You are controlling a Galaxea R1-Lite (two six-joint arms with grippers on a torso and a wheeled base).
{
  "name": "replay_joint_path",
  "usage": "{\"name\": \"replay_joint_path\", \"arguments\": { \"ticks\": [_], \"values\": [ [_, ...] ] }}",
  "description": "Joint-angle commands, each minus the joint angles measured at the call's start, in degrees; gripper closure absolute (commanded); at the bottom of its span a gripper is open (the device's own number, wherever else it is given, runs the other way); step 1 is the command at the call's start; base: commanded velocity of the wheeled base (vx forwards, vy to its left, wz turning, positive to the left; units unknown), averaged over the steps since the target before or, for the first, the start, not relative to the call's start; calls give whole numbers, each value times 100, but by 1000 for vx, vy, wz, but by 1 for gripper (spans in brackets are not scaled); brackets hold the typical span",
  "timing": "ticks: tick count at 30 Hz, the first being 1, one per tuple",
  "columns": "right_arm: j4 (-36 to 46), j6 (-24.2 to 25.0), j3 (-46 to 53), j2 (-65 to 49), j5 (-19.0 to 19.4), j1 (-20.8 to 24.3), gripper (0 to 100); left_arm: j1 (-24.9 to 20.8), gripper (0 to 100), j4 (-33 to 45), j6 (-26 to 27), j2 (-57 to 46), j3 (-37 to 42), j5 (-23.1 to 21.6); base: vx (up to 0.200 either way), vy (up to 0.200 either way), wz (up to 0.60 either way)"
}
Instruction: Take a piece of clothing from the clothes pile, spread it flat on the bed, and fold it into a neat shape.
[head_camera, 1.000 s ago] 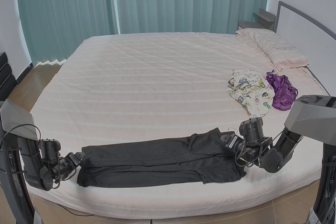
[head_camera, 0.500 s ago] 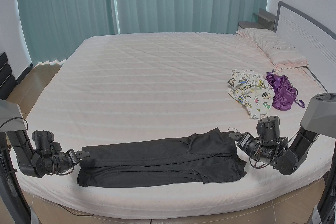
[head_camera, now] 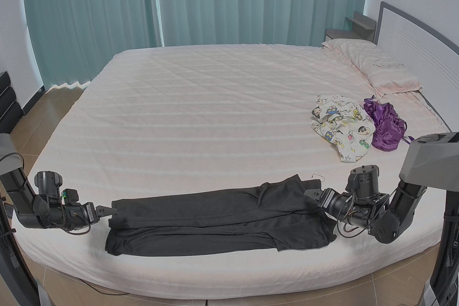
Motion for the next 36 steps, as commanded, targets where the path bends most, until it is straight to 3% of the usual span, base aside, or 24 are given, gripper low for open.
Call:
{"name": "replay_joint_path", "arguments": {
  "ticks": [1, 6, 10, 25, 26, 36],
  "values": [
    [-292, -489, -153, 430, 304, -160, 0, 97, 0, -3, 38, -129, 154, -29, 0, 0, 0],
    [-318, -1298, -373, 482, 1130, -335, 0, 88, 0, -29, 47, -322, 373, -65, 0, 0, 0],
    [-283, -1509, -803, 737, 1437, -335, 0, 62, 0, -29, 47, -393, 426, -65, 0, 0, 0],
    [156, -2027, -1480, 1133, 1455, -379, 0, 71, 0, -38, 56, -366, 452, -65, 0, 0, 0],
    [165, -2036, -1471, 1168, 1455, -379, 100, 71, 0, -38, 56, -357, 461, -65, 0, 0, 0],
    [156, -2229, -1137, 1071, 1437, -608, 100, 71, 0, -38, 82, -393, 514, -47, 0, 0, 0]
  ]
}}
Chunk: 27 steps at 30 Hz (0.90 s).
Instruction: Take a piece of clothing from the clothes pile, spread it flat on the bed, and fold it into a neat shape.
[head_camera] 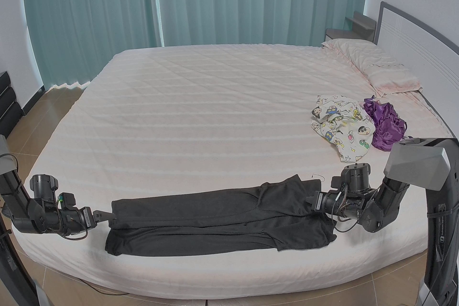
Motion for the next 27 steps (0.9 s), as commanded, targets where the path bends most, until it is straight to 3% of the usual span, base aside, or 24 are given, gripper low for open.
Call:
{"name": "replay_joint_path", "arguments": {
  "ticks": [1, 13, 14, 27],
  "values": [
    [-17, -31, 186, -57, -7, -127, 100, 1, 0, -3, 1, -15, 26, 21, 0, 0, 0],
    [-140, -75, 405, -206, 28, -268, 100, 1, 0, -29, 9, -50, 176, 47, 0, 0, 0],
    [-140, -75, 414, -233, 54, -276, 0, -7, 0, -29, 9, -50, 185, 47, 0, 0, 0],
    [-96, 74, -16, 93, 142, -57, 0, -7, 0, -29, 1, -41, 193, 47, 0, 0, 0]
  ]
}}
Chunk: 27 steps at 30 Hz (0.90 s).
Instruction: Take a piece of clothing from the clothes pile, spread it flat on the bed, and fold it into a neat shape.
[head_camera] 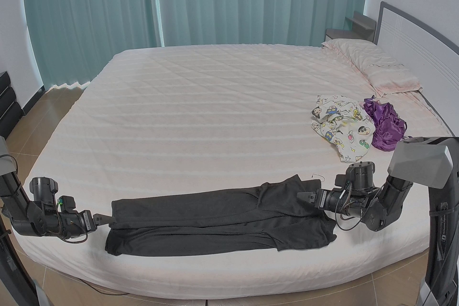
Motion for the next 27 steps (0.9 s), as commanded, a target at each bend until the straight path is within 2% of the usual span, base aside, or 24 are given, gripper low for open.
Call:
{"name": "replay_joint_path", "arguments": {
  "ticks": [1, 4, 5, 18, 27],
  "values": [
    [6, 40, -130, 182, 0, 118, 0, 3, 0, 0, -5, 5, 2, 2, 0, 0, 0],
    [6, 40, -139, 270, -18, 171, 0, 3, 0, 0, -5, 5, 2, 2, 0, 0, 0],
    [15, 40, -139, 279, -27, 188, 100, 3, 0, 0, -5, 5, 2, 2, 0, 0, 0],
    [-64, 14, 310, 112, -62, -22, 100, 3, 0, 0, 3, -4, 11, 28, 0, 0, 0],
    [-416, -21, 705, 85, -62, -58, 100, 3, 0, 0, 3, 5, 19, 37, 0, 0, 0]
  ]
}}
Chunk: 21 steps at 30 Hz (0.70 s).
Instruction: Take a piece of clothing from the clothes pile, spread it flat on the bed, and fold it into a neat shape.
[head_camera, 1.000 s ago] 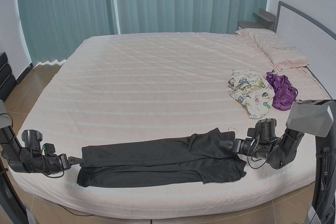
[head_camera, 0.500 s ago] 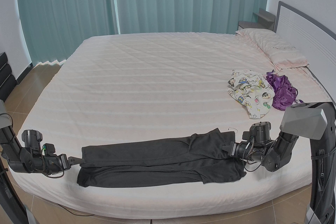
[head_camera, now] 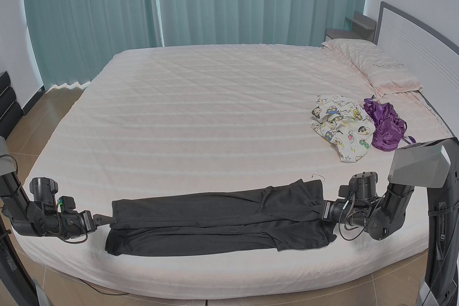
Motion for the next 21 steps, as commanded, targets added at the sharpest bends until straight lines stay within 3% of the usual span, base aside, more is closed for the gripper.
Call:
{"name": "replay_joint_path", "arguments": {
  "ticks": [1, 4, 5, 9, 12, 18, 21],
  "values": [
    [-42, 1, 147, -34, 1, -8, 100, 3, 0, -2, -2, 5, 6, -1, 0, 0, 0],
    [-50, 18, 95, -8, -7, -8, 100, -6, 0, -2, -2, 14, 6, -1, 0, 0, 0],
    [-50, 27, 68, -8, -16, -8, 0, 3, 0, -2, -2, 14, 6, -1, 0, 0, 0],
    [-173, 45, 86, -25, -25, -8, 0, -6, 0, -2, -2, 32, -3, -1, 0, 0, 0],
    [-516, 168, 244, -122, -253, -60, 0, -6, 0, 15, 60, 40, -29, -1, 0, 0, 0],
    [-920, 704, 683, -289, -543, -96, 0, -112, 0, 42, 517, 84, -100, 166, 0, 0, 0],
    [-1184, 1029, 877, -289, -869, -122, 0, -446, 0, 33, 499, 243, -187, 412, 0, 0, 0]
  ]
}}
